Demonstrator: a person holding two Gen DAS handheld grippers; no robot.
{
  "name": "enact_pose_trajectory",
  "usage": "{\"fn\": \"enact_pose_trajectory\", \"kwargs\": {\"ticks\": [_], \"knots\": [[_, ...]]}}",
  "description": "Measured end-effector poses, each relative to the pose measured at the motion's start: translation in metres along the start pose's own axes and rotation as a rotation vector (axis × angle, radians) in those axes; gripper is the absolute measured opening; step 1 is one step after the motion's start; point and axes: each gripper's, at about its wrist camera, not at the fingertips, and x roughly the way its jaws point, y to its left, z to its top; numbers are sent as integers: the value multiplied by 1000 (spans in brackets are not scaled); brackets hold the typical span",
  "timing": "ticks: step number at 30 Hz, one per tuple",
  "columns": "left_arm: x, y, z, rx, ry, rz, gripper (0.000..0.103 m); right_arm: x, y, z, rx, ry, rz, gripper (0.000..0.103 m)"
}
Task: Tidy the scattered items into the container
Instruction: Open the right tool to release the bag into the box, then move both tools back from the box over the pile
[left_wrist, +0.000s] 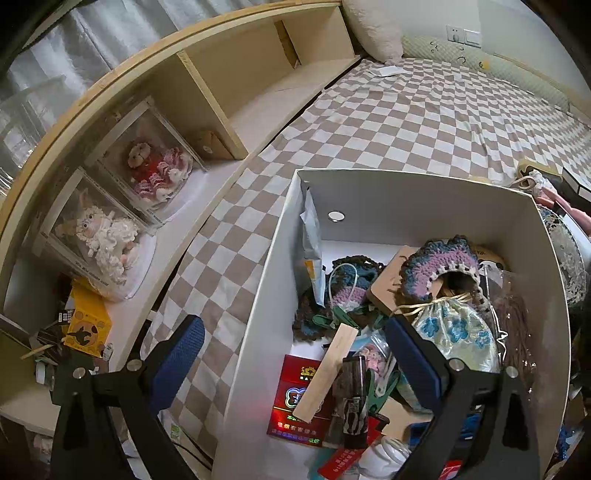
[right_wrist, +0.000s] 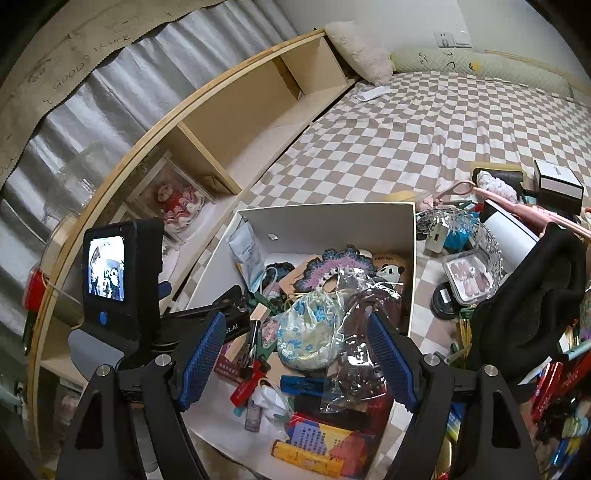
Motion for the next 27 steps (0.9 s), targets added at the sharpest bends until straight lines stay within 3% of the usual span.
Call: {"fn": "enact_pose_trajectory", "kwargs": {"ticks": [2, 4, 5, 16, 27], "knots": [[0, 0, 0, -2, 0, -3, 99, -1, 0, 0, -1, -6, -5, 82], [-1, 0, 0, -5, -3, -3, 99, -2, 0, -1, -3, -12, -11, 97], [-2, 0, 0, -8, -5, -4, 99, -2, 0, -1, -3, -16, -14, 99], [-2, 1, 3, -7, 3, -11, 99, -8, -7, -1, -3, -45, -80, 103], [-26, 14, 11, -235, -49, -201, 99, -46, -23, 11, 35, -149, -143, 103]]}}
